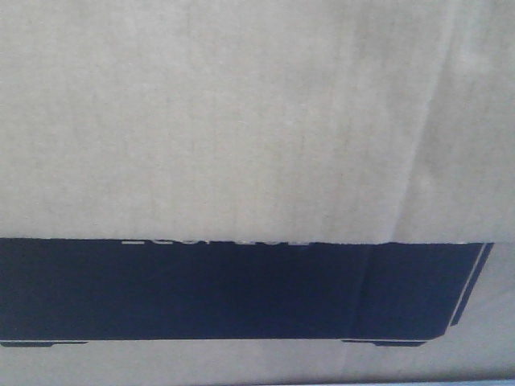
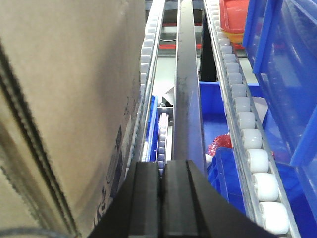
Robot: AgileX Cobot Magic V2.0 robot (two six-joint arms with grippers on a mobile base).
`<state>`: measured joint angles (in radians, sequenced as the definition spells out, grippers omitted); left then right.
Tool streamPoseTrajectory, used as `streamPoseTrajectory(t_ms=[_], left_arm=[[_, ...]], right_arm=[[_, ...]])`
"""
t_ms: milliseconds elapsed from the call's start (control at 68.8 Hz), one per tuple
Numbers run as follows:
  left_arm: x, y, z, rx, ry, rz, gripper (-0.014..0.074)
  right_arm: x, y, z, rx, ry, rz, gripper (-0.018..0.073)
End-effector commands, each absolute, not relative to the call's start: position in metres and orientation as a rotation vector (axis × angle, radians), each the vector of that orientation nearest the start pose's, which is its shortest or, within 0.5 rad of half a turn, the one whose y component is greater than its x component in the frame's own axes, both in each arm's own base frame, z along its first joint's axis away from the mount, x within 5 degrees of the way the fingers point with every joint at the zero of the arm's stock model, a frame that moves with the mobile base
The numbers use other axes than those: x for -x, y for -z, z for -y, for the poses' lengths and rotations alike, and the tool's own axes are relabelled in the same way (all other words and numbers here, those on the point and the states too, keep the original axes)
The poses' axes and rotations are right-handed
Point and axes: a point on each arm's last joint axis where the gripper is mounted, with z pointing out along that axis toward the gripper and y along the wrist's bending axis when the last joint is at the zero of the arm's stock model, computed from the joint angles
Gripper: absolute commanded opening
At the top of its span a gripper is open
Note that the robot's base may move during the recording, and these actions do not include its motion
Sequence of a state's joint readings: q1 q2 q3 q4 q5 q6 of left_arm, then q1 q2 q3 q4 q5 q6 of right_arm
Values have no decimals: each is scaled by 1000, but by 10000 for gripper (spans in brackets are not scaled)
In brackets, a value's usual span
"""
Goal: Grab box from left shelf to table start
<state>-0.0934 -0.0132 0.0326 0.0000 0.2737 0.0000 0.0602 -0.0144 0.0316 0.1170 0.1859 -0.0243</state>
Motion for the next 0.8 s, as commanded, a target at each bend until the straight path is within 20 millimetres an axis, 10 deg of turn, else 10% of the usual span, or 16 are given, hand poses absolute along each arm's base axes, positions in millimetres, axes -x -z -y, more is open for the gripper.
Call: streamPoseTrajectory(t_ms=[0, 363, 784], left_arm=[[-55, -189, 5, -80, 73, -1665, -99], [-55, -203, 5, -69, 81, -1512, -99], [-32, -287, 3, -47, 90, -1100, -99]], right_arm=[[-56, -194, -4, -11, -120, -1599, 57], [-56, -194, -4, -11, -120, -1599, 57], [-56, -194, -4, -10, -119, -1599, 57]])
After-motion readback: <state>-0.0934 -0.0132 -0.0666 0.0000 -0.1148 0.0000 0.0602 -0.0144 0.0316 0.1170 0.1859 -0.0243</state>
